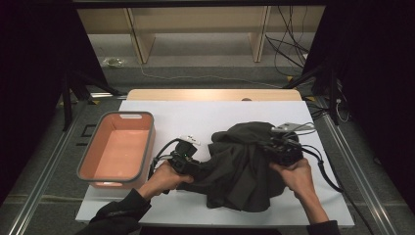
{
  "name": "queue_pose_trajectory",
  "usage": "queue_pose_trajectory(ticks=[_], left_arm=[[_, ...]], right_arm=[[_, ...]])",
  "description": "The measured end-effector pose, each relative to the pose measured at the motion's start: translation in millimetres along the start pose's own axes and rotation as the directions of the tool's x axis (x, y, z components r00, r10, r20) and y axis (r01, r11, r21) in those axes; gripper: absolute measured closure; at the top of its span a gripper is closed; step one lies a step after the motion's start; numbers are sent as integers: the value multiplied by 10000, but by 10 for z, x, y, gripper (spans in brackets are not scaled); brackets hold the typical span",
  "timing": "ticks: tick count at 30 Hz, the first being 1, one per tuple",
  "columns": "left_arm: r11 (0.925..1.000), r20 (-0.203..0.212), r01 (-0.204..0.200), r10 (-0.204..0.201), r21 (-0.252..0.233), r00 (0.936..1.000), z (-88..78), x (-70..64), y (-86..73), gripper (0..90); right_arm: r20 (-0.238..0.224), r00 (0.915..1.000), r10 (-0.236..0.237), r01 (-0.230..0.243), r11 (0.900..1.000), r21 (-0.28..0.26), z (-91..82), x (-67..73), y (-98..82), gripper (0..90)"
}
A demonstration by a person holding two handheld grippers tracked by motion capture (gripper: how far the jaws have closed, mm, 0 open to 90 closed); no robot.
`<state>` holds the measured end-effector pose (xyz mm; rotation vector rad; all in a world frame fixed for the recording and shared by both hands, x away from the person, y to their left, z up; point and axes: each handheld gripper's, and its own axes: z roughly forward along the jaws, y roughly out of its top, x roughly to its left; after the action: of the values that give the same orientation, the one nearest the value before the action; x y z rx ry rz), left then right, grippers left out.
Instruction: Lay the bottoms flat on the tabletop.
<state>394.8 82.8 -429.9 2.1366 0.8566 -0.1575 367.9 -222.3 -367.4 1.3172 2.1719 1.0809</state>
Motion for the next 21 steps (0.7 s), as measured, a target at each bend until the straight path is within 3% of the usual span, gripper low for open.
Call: queue_pose_trajectory(ticks=[4, 10, 15, 21], left_arm=[[9999, -25, 105, -104, 106, 9999, -7, 49, -19, 809], [9995, -66, 178, -176, 254, 9998, 13, 78, -35, 809], [9991, -173, 269, -263, 326, 9995, 8, 130, -48, 809], [9994, -378, 357, -355, 44, 9987, -111, 183, -23, 811]], right_arm=[[696, 9963, 511, -498, 9986, -204, -115, -281, -91, 891], [1489, 9767, 1548, -1498, 9877, -441, -231, -701, -253, 891], [2023, 9594, 1966, -1952, 9804, -272, -274, -908, -385, 891], [2421, 9444, 2226, -2257, 9741, -155, -316, -1033, -505, 890]])
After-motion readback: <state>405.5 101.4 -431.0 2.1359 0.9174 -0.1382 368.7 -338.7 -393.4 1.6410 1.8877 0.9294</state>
